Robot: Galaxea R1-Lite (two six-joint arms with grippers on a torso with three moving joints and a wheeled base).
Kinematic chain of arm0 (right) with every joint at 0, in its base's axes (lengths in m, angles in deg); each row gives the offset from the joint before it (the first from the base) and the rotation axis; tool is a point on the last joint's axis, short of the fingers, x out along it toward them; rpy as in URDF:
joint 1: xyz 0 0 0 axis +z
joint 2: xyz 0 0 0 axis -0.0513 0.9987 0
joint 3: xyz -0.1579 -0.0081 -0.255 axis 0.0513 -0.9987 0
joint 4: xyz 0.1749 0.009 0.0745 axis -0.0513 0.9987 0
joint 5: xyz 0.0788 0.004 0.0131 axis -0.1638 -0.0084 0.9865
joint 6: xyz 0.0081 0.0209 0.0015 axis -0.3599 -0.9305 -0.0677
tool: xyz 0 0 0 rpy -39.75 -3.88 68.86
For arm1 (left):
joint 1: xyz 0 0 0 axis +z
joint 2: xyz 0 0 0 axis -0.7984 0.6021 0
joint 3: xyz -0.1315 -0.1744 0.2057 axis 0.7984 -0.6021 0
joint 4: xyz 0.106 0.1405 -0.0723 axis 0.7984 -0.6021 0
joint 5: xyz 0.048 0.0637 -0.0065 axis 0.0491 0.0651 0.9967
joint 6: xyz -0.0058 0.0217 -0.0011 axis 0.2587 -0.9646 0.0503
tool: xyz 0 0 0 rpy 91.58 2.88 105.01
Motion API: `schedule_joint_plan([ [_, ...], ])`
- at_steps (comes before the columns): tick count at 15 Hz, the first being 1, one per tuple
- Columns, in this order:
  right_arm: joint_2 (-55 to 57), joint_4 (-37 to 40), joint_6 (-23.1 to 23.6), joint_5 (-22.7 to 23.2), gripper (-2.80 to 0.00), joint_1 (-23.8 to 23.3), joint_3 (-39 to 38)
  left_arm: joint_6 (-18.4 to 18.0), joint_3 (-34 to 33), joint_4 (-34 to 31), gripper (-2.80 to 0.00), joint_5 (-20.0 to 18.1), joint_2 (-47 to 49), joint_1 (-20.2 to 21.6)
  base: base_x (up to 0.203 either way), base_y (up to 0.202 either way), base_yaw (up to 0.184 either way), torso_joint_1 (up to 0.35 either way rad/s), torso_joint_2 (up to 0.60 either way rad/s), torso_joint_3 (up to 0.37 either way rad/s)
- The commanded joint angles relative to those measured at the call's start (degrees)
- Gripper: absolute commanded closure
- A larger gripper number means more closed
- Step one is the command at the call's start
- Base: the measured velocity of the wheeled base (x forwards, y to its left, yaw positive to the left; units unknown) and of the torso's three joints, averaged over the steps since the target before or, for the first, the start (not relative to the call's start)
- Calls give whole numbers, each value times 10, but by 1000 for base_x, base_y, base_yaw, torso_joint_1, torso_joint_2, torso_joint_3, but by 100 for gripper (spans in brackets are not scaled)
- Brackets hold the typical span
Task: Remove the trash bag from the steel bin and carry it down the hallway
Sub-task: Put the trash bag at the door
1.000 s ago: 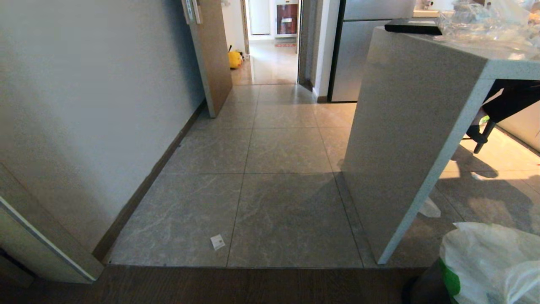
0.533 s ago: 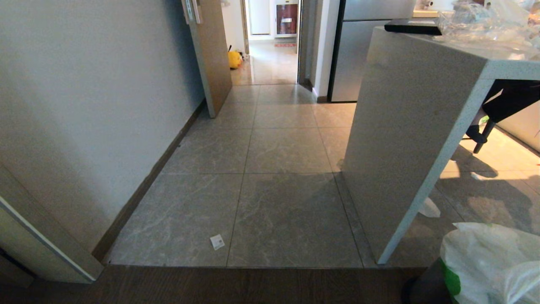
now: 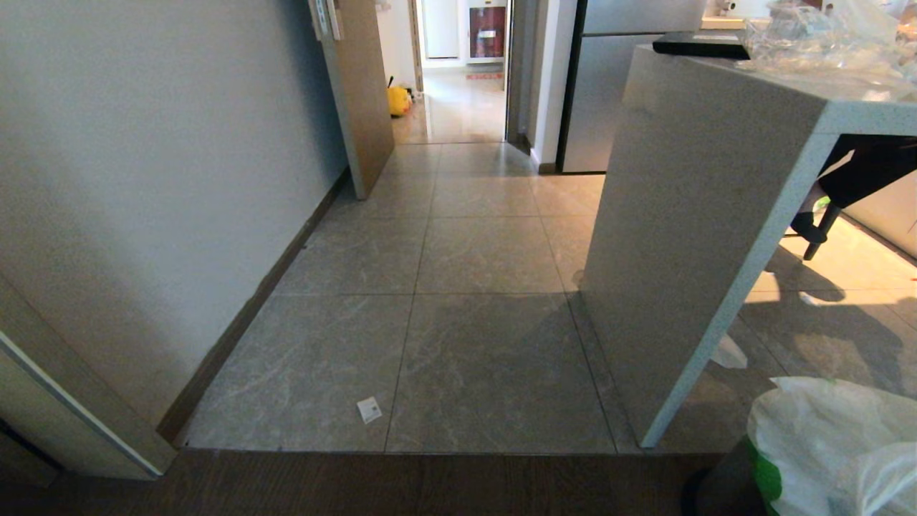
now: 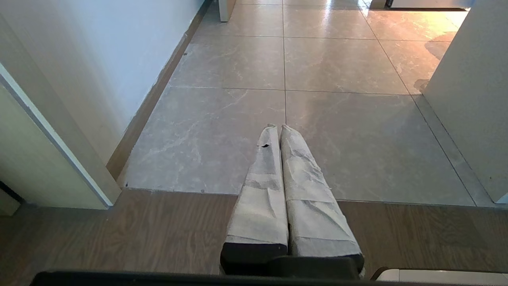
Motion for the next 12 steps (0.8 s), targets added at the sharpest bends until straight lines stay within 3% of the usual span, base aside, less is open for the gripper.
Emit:
schedule_joint_plan([
  [1, 1, 0, 0, 0, 0, 0, 0, 0, 0, 0, 0, 1, 0, 0, 0, 0, 0, 0, 0, 0],
  [7, 1, 0, 0, 0, 0, 0, 0, 2, 0, 0, 0, 1, 0, 0, 12, 0, 0, 1, 1, 1],
  [12, 1, 0, 0, 0, 0, 0, 0, 2, 0, 0, 0, 1, 0, 0, 184, 0, 0, 3, -1, 2],
])
